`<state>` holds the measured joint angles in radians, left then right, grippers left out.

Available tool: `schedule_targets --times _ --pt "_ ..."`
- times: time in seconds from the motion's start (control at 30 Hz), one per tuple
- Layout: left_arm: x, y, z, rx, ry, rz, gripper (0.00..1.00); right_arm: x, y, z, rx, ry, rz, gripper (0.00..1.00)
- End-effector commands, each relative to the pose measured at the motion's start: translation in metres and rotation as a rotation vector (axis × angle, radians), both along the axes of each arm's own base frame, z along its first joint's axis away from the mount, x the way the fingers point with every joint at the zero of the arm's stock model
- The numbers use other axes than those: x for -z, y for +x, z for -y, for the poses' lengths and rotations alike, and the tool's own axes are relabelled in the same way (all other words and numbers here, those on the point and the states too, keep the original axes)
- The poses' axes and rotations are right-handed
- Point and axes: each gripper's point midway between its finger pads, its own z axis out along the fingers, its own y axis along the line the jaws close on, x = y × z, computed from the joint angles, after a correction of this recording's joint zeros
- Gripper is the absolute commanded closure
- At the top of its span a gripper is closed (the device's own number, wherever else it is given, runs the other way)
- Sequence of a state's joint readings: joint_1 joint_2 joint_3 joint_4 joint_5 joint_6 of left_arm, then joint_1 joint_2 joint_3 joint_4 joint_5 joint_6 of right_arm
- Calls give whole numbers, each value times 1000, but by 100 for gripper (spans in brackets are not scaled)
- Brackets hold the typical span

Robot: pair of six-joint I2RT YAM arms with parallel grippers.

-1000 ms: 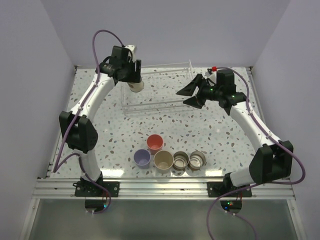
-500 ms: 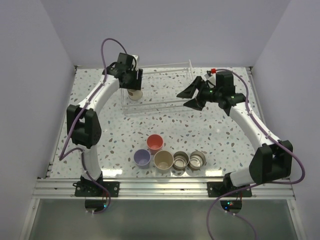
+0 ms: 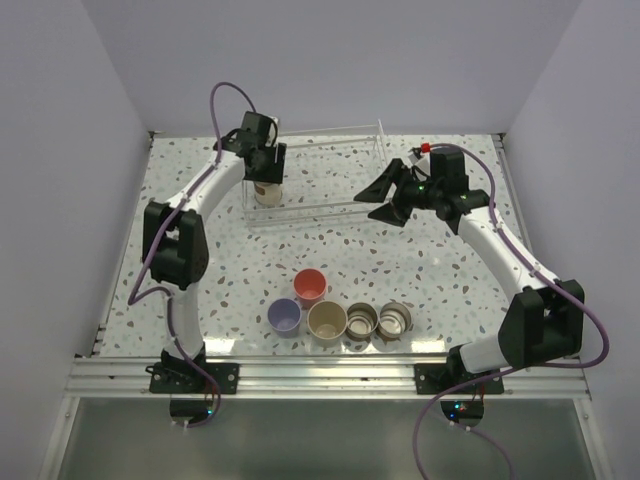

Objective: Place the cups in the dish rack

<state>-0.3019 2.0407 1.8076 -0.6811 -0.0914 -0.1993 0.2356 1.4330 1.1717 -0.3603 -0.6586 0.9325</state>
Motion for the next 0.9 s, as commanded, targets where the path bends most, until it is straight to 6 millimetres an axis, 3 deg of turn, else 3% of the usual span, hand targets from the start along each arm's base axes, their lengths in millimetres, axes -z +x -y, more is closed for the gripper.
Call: schedule_targets --times 0.0,0.2,0.47,0.6,0.63,0.73,0.8,0.83,0.87 --pt "-13 23 -2 -36 7 80 94 -7 -5 3 -1 -17 38 29" --pt "-10 37 -3 -59 25 83 93 -8 -5 6 3 -29 43 29" --pt "-7 47 -1 -80 16 99 76 -6 -4 8 -1 -39 40 28" --pt "-5 49 -5 -99 18 104 54 -5 -4 8 -2 -45 39 28" --pt "-6 50 -6 -103 15 107 42 -4 -4 8 -5 -48 37 28" --pt "-12 51 -8 -117 4 122 20 -4 -5 9 -8 -57 38 28" --pt "-18 53 -7 -113 -6 134 14 -5 -6 9 -11 -59 43 28" --pt "-23 53 -6 -114 -13 143 4 -4 -6 10 -13 -61 39 28" --pt "-25 54 -5 -112 -17 145 2 -4 -8 9 -15 -63 37 28"
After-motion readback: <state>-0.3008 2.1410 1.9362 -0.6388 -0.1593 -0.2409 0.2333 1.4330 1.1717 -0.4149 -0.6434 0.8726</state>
